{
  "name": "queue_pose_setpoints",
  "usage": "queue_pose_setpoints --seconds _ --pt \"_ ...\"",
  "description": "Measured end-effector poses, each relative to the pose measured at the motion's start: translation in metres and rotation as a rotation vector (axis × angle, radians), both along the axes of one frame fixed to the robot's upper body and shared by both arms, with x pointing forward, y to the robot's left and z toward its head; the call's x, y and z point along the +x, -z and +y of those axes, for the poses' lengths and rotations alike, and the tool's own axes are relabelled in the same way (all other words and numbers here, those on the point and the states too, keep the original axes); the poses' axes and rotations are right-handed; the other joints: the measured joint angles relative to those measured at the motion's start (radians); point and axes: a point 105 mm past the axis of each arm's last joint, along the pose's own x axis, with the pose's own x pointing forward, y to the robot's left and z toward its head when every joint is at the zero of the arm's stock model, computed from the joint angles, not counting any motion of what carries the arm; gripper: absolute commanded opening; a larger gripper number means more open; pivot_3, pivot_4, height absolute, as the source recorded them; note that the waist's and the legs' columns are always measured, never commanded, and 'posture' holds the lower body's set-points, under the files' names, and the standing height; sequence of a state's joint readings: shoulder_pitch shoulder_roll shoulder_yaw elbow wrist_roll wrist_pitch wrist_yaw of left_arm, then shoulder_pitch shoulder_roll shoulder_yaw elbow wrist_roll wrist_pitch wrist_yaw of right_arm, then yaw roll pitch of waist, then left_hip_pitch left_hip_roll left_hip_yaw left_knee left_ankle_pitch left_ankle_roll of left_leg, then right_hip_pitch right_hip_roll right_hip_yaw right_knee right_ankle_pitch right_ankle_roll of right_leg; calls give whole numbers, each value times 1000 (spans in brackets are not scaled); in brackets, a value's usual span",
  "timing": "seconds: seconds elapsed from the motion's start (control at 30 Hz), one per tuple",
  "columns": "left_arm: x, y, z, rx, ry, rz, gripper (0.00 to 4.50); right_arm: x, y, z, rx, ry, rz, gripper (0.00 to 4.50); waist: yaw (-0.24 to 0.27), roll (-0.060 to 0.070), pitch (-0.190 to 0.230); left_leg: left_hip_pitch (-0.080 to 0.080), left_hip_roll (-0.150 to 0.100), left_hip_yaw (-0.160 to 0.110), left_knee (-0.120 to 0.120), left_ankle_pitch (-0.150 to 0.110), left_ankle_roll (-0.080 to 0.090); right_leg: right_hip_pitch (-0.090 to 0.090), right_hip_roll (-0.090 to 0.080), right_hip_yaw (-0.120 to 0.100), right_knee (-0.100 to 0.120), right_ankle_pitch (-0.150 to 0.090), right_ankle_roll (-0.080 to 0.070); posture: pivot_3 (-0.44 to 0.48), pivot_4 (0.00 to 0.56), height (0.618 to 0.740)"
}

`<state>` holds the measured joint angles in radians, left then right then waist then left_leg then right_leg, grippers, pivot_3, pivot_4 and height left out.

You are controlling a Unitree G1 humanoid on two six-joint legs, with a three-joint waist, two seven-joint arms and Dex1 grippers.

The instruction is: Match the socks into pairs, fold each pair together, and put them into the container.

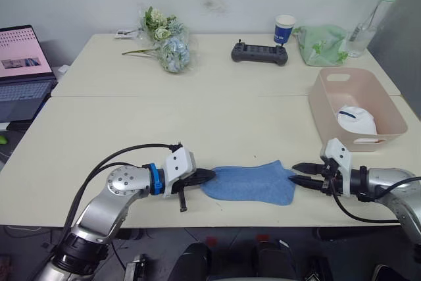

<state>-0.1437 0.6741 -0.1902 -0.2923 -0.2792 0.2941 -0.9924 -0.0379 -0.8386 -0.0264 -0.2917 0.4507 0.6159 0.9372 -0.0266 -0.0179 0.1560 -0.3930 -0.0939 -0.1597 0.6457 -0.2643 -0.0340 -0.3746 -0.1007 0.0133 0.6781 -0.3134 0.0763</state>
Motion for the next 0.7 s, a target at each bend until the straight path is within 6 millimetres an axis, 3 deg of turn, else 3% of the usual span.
queue_pose_setpoints --seconds 0.17,0.2,0.27,0.47,0.7 --pt "-4 -3 -3 -12 16 -1 0 -2 11 6 6 -3 39 2727 -1 0 0 0 0 0 0 0 0 0 0 0 0 0 0 0 150 740" --pt "-4 -2 -3 -12 16 1 0 -2 11 6 7 -4 40 2543 -1 0 0 0 0 0 0 0 0 0 0 0 0 0 0 0 150 740" --pt "-5 -1 -3 -13 14 5 0 -5 10 9 18 -11 55 2078 -1 0 0 0 0 0 0 0 0 0 0 0 0 0 0 0 150 740" --pt "-5 -2 -4 -16 18 0 0 -3 4 14 56 8 83 36 -1 0 0 0 0 0 0 0 0 0 0 0 0 0 0 0 150 740" --pt "1 -3 -19 -47 57 -14 0 6 -12 0 38 70 79 36 4 0 0 0 -1 0 0 0 0 0 0 -1 0 0 0 0 150 740"
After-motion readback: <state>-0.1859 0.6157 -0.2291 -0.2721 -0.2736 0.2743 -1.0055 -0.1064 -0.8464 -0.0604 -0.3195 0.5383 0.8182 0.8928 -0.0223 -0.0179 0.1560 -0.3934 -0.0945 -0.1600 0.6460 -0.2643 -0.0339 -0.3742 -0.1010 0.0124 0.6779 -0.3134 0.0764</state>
